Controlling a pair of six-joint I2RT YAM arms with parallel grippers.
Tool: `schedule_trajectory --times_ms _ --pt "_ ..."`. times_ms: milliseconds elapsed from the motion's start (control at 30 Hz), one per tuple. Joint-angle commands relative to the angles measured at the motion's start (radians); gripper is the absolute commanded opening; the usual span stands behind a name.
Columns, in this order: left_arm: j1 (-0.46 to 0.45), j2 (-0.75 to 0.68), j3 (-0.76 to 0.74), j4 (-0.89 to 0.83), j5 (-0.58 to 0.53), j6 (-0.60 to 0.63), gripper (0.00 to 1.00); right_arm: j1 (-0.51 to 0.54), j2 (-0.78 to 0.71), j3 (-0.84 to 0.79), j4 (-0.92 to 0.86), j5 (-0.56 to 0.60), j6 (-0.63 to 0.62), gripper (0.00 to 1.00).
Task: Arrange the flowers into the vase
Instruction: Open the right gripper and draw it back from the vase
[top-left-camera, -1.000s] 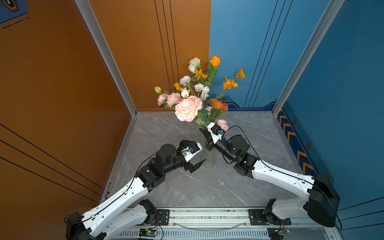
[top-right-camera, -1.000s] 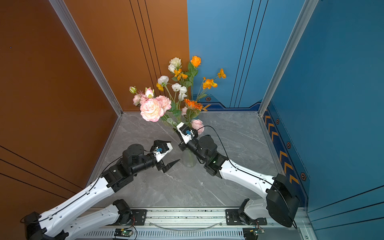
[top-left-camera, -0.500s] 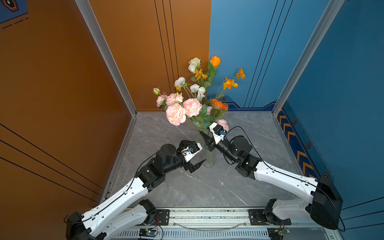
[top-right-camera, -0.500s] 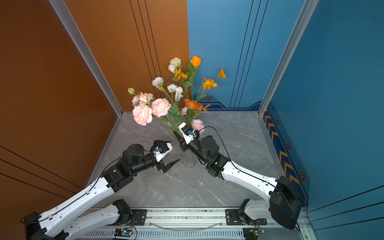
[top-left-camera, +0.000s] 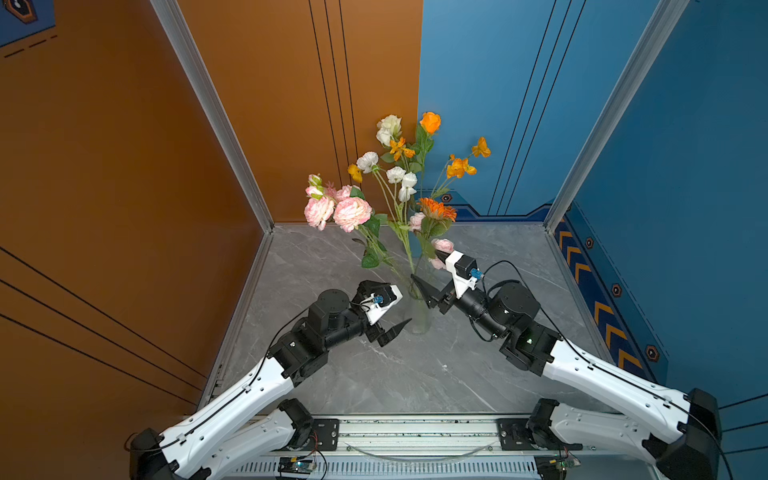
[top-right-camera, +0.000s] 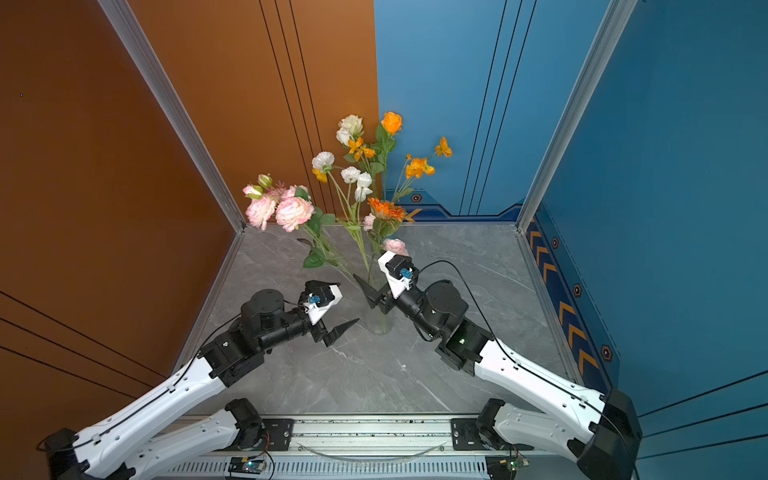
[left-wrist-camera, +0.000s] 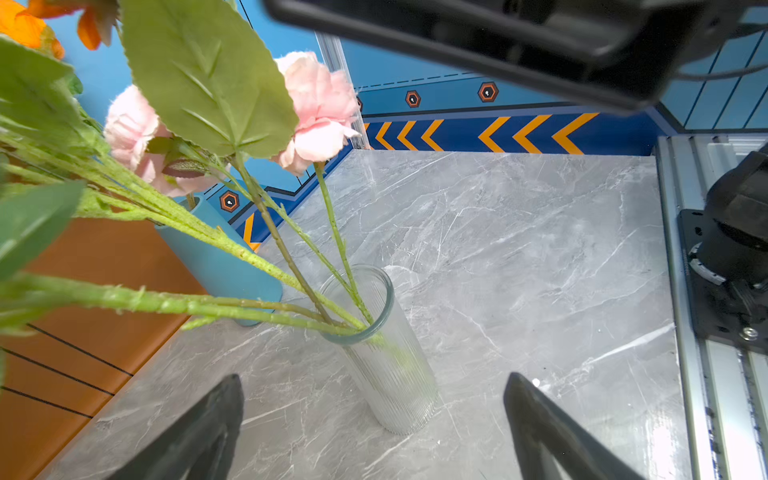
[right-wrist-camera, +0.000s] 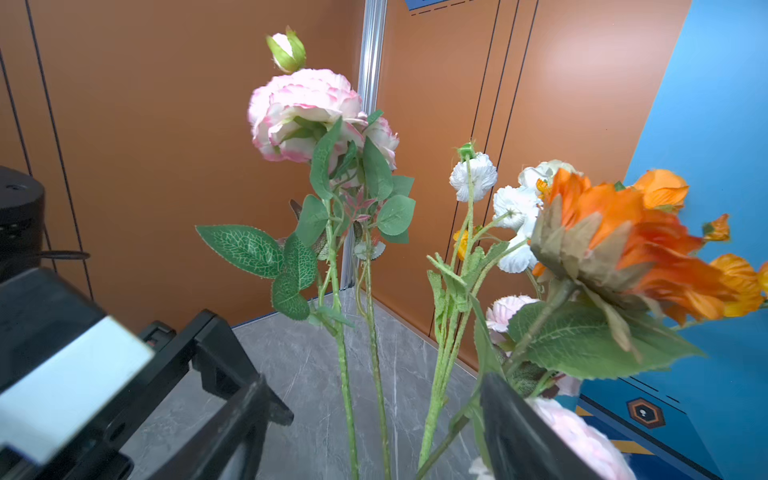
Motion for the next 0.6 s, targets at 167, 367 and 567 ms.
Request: schedule_trajectory --times_ms 167,367,567 --pt "-0.041 -0.171 -0.104 -0.086 -0.085 -0.15 0.98 0.007 -0.218 -0.081 -0.291 0.183 0.114 1.0" --pt "-0.131 -0.209 -0.205 -0.078 -0.254 -0.211 0.98 0.008 -0.348 -0.181 -0.423 0.256 0.198 1.0" --pt "-0.161 -0.147 -0.358 0.205 -0.361 -0.253 0.98 0.007 -0.434 -0.322 -0.511 0.326 0.257 1.0"
